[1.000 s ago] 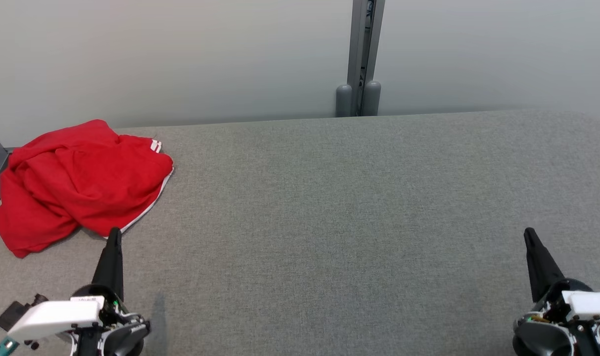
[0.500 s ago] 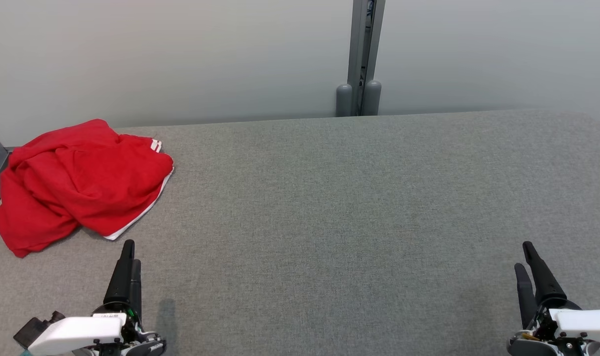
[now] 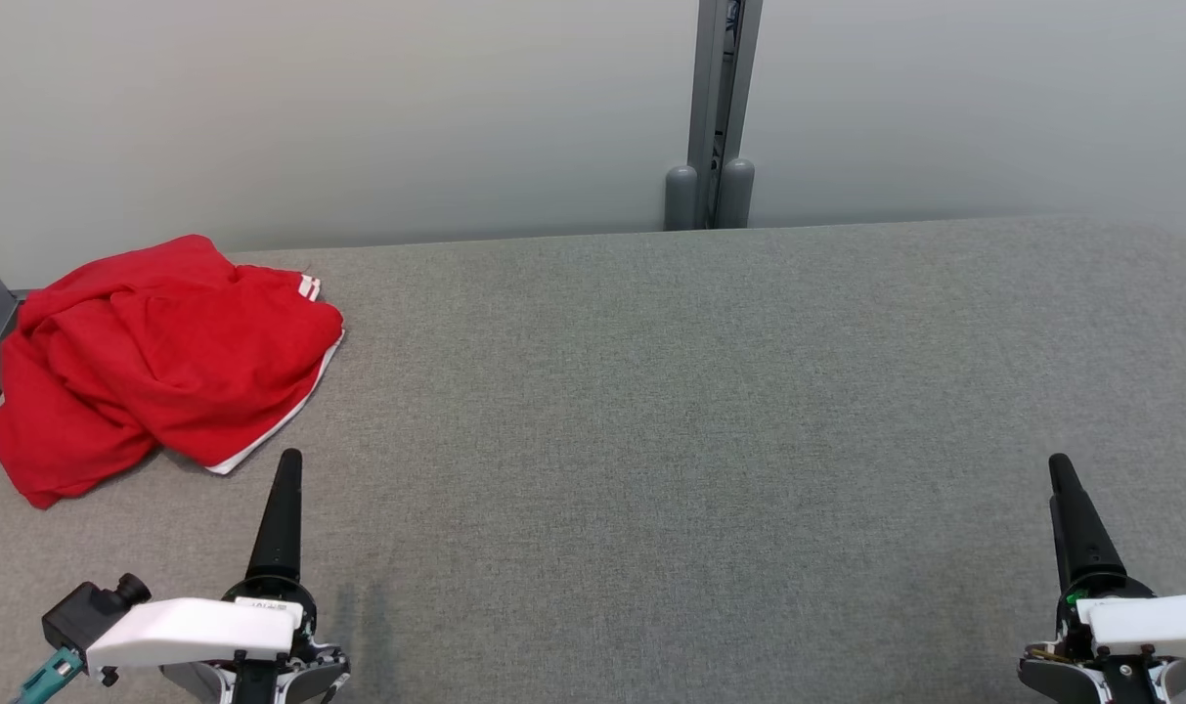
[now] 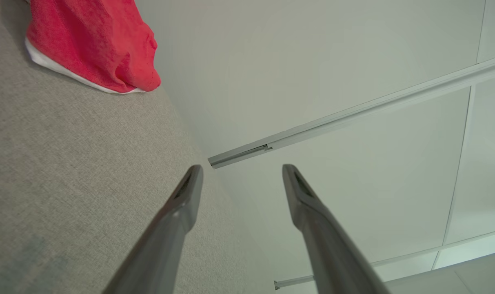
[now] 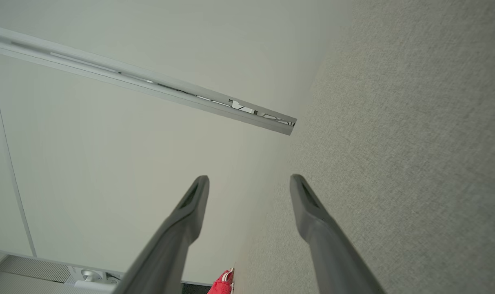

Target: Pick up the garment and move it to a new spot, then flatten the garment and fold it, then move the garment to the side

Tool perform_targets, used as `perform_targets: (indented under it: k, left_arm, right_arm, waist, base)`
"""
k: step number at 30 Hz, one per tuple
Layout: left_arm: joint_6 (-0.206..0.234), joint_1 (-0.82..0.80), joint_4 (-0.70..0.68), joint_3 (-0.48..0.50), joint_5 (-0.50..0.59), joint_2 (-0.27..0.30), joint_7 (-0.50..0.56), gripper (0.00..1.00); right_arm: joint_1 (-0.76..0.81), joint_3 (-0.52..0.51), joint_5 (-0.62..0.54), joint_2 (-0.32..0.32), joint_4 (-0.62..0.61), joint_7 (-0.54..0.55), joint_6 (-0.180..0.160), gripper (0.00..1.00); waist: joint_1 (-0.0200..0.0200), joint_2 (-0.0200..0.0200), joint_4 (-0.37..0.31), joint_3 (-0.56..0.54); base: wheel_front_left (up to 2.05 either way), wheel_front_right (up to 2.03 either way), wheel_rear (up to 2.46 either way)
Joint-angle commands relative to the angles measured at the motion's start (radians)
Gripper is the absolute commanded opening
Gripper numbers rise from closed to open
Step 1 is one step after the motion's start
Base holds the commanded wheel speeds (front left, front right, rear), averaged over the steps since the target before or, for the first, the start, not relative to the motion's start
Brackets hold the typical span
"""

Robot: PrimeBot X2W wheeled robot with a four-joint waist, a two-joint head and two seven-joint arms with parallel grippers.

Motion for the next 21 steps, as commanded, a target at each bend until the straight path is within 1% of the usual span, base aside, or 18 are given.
perform_targets:
  k: [1,7,12,13,14,21]
  left_arm:
    - [0.01,-0.034,-0.028,-0.012,0.044,0.01,-0.012,1.0]
    - [0.031,-0.035,-0.041,-0.042,0.153,0.011,-0.035,1.0]
    - [0.057,-0.034,-0.048,-0.06,0.254,0.012,-0.053,1.0]
    - [0.062,-0.033,-0.049,-0.063,0.27,0.012,-0.056,1.0]
    - [0.062,-0.033,-0.049,-0.063,0.27,0.012,-0.056,1.0]
    - [0.086,-0.03,-0.051,-0.088,0.4,0.013,-0.08,1.0]
  right_arm:
    - [-0.009,0.0,-0.041,-0.011,-0.029,-0.014,0.001,1.0]
    - [0.001,0.009,-0.132,-0.012,-0.057,-0.036,0.001,1.0]
    - [0.007,0.014,-0.214,-0.013,-0.075,-0.055,0.001,1.0]
    - [0.008,0.016,-0.237,-0.013,-0.081,-0.058,0.001,1.0]
    - [0.008,0.016,-0.237,-0.013,-0.081,-0.058,0.001,1.0]
    - [0.018,0.03,-0.388,-0.014,-0.111,-0.082,0.001,1.0]
  waist:
    - [0.0,0.0,0.0,0.0]
    - [0.0,0.0,0.001,-0.001]
    - [0.0,0.0,0.002,-0.002]
    - [0.0,0.0,0.002,-0.002]
    - [0.0,0.0,0.002,-0.002]
    - [0.0,0.0,0.003,-0.003]
  base:
    - [0.0,0.0,0.0]
    - [0.0,0.0,0.0]
    - [0.0,0.0,0.0]
    - [0.0,0.0,0.0]
    - [0.0,0.0,0.0]
    - [0.0,0.0,0.0]
